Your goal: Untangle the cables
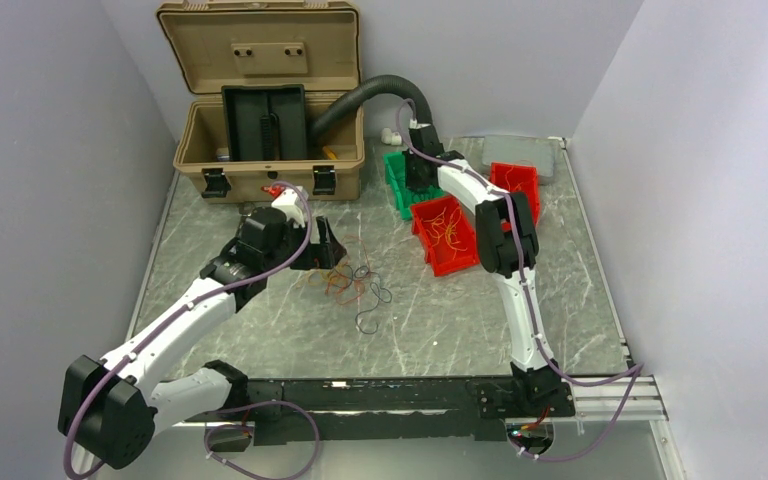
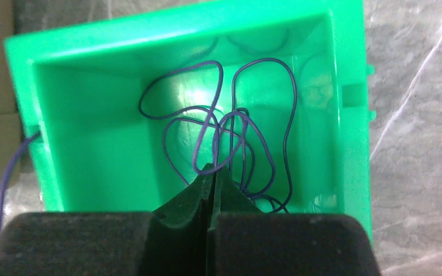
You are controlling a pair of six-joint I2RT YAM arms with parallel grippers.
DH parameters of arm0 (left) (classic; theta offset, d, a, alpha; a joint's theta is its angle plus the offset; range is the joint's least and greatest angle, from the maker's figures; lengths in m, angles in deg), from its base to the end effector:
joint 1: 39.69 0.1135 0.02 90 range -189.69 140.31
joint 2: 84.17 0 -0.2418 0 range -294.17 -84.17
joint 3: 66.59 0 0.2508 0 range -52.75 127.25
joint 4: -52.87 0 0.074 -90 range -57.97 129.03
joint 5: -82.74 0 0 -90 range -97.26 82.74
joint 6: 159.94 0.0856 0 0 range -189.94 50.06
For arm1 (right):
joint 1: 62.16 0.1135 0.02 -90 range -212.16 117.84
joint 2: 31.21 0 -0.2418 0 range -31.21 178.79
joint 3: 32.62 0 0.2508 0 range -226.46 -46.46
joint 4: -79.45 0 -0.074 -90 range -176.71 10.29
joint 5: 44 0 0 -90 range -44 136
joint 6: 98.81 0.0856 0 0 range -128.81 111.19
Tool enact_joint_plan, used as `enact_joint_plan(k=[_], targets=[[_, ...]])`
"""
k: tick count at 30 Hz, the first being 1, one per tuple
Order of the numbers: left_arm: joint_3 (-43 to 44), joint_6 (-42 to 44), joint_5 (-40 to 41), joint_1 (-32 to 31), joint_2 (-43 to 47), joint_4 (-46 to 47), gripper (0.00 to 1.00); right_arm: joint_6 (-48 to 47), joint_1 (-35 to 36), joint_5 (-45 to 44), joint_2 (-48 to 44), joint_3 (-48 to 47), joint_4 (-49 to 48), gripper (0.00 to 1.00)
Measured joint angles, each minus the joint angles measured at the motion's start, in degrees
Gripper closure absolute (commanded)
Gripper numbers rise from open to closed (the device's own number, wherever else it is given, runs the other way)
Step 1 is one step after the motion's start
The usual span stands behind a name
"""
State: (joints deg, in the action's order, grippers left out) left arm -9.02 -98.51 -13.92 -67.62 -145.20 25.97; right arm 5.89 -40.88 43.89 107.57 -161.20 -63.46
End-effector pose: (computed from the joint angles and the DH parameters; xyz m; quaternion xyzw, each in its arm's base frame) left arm 0.2520 -0.1448 0.2295 0.0240 0.8663 -0.2794 0.4135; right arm 0.5201 0.1992 0.1112 -0.0467 0.9300 0.0961 0.3516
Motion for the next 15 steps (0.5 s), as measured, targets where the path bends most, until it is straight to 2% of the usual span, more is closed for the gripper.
enact_joint_plan(k=[2, 5, 9, 12, 15], targets=[[0.0, 0.0, -0.1, 0.0, -0.1, -0.1, 0.01, -0.2, 0.0, 0.1, -0.1, -0.9, 0.2, 0.93], [0.0, 0.1, -0.5, 0.0, -0.9, -0.1, 0.01, -0.8, 0.0, 0.1, -0.1, -1.2, 1.0, 0.73], [0.0, 0.4, -1.3, 0.0, -3.5, -0.1, 0.01, -1.8, 0.0, 0.6, -1.2, -1.6, 3.7, 0.61], [0.0, 0.4, -1.4, 0.0, -6.0, -0.1, 0.01, -2.3, 0.0, 1.1, -5.4, -0.2, 4.5, 0.47], [0.0, 0.4, -1.4, -0.1, -7.5, -0.1, 0.01, -2.6, 0.1, 2.1, -13.2, 5.3, 4.3, 0.27]])
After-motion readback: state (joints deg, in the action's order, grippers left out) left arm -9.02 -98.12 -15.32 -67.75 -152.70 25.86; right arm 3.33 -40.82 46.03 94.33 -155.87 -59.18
